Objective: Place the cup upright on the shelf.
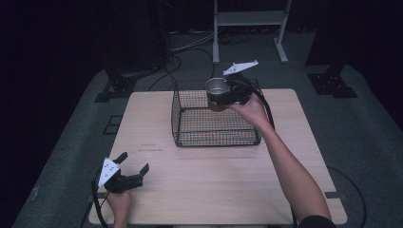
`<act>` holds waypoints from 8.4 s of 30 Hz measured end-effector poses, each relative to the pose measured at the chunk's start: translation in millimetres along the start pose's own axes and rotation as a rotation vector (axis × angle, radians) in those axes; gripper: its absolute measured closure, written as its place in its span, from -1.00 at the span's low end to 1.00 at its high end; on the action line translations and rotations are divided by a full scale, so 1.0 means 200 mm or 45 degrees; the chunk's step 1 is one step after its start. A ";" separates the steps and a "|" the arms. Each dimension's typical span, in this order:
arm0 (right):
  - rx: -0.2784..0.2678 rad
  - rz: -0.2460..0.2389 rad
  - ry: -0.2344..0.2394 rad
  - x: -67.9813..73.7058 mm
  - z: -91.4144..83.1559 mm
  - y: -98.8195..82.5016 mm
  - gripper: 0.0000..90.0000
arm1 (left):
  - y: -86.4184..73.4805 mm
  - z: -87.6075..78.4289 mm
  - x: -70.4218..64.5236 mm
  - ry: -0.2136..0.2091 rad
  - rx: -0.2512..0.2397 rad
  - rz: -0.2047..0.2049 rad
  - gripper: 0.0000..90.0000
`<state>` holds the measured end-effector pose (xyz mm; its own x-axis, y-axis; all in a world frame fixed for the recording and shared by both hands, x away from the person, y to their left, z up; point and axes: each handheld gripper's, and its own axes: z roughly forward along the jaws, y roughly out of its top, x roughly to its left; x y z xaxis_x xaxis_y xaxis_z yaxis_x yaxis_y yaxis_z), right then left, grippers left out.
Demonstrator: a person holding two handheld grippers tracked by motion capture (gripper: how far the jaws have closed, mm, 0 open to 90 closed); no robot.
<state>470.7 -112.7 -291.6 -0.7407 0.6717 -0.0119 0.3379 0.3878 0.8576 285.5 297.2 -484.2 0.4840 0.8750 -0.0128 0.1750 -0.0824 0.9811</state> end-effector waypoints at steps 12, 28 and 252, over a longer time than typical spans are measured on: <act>0.050 0.053 -0.015 -0.02 0.15 -0.03 -0.61 | 0.00 0.00 0.00 0.002 -0.003 -0.004 -1.00; 0.143 0.176 -0.082 -0.16 0.32 -0.14 -0.61 | 0.00 0.00 0.00 0.002 -0.002 -0.004 -1.00; 0.217 0.130 0.018 0.06 -0.35 -0.90 -0.79 | 0.00 -0.01 0.00 -0.014 -0.001 0.007 -1.00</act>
<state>358.9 -219.1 -410.3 -0.7053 0.7045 0.0790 0.5043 0.4202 0.7544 284.1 297.0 -484.4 0.4940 0.8694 -0.0097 0.1718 -0.0867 0.9813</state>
